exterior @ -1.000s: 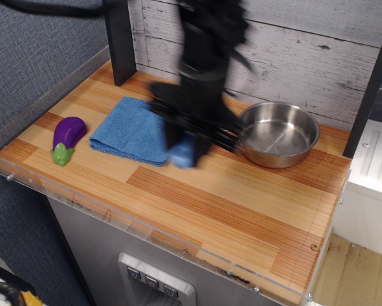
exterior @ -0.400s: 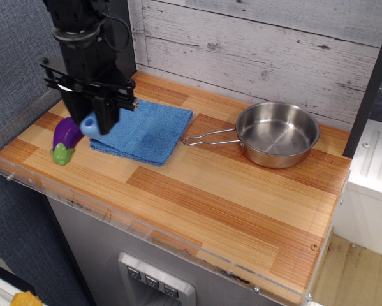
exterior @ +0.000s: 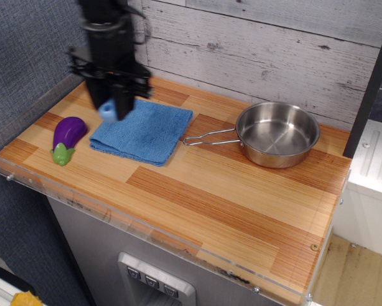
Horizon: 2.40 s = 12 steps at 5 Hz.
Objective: Place blue spoon top of blue cloth next to eggplant
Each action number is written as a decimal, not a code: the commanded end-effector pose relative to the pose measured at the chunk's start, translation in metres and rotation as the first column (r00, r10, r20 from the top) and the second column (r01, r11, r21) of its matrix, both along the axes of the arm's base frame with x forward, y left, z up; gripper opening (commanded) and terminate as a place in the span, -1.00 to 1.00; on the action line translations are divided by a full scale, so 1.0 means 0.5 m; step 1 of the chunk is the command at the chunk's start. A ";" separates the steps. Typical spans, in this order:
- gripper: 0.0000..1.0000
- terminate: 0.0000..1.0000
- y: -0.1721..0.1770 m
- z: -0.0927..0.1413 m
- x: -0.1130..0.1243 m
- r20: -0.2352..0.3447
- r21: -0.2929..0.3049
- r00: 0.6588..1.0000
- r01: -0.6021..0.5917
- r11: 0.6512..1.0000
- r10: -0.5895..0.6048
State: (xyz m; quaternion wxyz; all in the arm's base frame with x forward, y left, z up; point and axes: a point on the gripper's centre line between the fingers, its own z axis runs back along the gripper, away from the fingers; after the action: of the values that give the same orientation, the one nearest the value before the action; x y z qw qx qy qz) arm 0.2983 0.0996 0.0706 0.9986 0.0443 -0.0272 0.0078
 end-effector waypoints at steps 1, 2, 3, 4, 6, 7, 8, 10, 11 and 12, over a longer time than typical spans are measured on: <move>-1.00 -1.00 0.015 -0.006 0.009 0.010 0.024 1.000 -0.022 0.999 0.021; -1.00 -1.00 0.020 -0.008 0.005 0.002 0.026 0.999 -0.034 0.999 0.034; 1.00 -1.00 0.026 -0.006 -0.001 0.000 0.027 0.998 -0.058 0.998 0.058; 1.00 -1.00 0.025 -0.001 -0.002 0.000 0.032 0.998 -0.055 0.998 0.055; 1.00 -1.00 -0.028 0.064 -0.006 0.043 0.040 0.999 0.021 0.999 -0.023; 1.00 -1.00 -0.069 0.109 -0.037 0.079 -0.053 0.997 0.011 0.999 -0.007; 1.00 -1.00 -0.106 0.125 -0.060 0.111 -0.084 0.994 0.013 0.996 -0.003; 1.00 -1.00 -0.133 0.113 -0.059 0.095 -0.088 0.994 0.056 0.994 -0.048; 1.00 -1.00 -0.134 0.114 -0.054 0.089 -0.074 0.992 0.093 0.993 -0.087; 1.00 -1.00 -0.134 0.114 -0.054 0.089 -0.074 0.992 0.093 0.993 -0.087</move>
State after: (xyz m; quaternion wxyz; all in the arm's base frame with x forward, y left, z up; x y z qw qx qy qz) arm 0.2728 0.0315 0.1167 0.9981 0.0001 -0.0536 -0.0307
